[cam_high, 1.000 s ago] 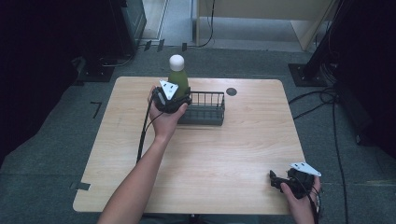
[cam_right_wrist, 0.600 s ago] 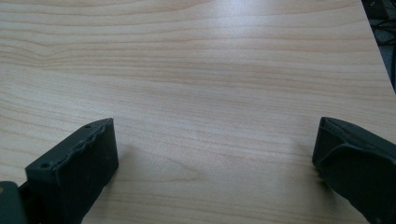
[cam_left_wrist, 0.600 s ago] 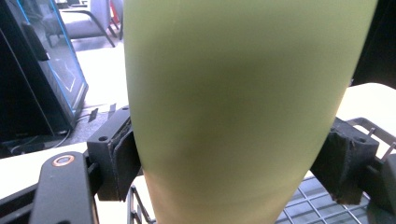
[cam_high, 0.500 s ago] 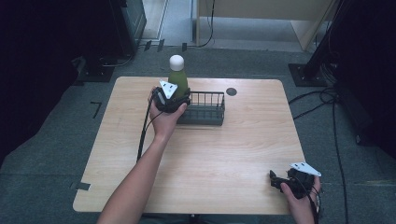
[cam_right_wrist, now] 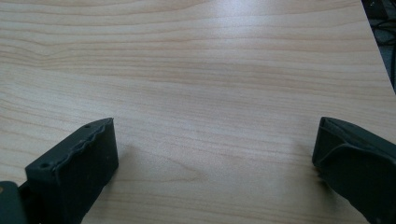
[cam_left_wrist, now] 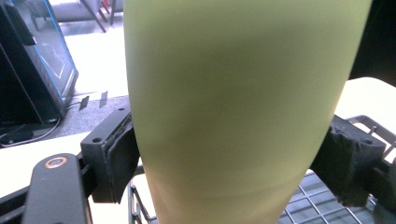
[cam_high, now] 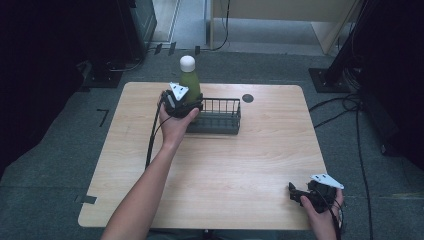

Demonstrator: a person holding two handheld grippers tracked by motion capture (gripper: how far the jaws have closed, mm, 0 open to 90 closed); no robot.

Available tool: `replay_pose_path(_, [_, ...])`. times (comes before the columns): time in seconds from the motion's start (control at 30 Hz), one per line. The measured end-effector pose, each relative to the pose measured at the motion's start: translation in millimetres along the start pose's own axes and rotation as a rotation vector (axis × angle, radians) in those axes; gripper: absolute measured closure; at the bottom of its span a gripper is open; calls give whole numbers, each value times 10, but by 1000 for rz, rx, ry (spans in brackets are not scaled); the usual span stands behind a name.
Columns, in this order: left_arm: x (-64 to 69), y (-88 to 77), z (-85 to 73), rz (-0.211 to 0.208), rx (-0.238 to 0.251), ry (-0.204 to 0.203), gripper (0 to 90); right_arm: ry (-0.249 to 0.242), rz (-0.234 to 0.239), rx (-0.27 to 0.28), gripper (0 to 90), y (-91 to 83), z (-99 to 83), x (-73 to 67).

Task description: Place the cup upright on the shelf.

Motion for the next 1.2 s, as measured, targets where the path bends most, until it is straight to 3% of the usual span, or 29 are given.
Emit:
replay_pose_path(0.2, [-5,-13,7,-9,-14,-2,159,0,0,0,0,0,0,0])
replay_pose_path(0.33, [-11,-48,-9,-6,-46,-2,71,0,0,0,0,0,0,0])
replay_pose_path(0.5, [-28,-122,-29,-16,-36,-14,42,2,0,-1,0,0,0,-2])
replay_pose_path(0.57, [-41,-167,-66,-23,-32,-30,41,1,-1,-1,0,0,0,-1])
replay_pose_path(0.9, [-115,-368,-263,-23,-24,-37,38,0,-2,-2,0,0,0,-2])
replay_pose_path(1.2, [-156,-536,-514,0,-37,-13,39,-1,-2,-2,0,0,0,-2])
Point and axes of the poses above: each handheld gripper's, and its own axes: y roughly forward along the jaws, z roughly out of its top, x roughly to its right, the point moved 3 cm from there along y, roughly forward along the jaws, and after that the axes turned 12 degrees about -x, right-handed, at the moved point
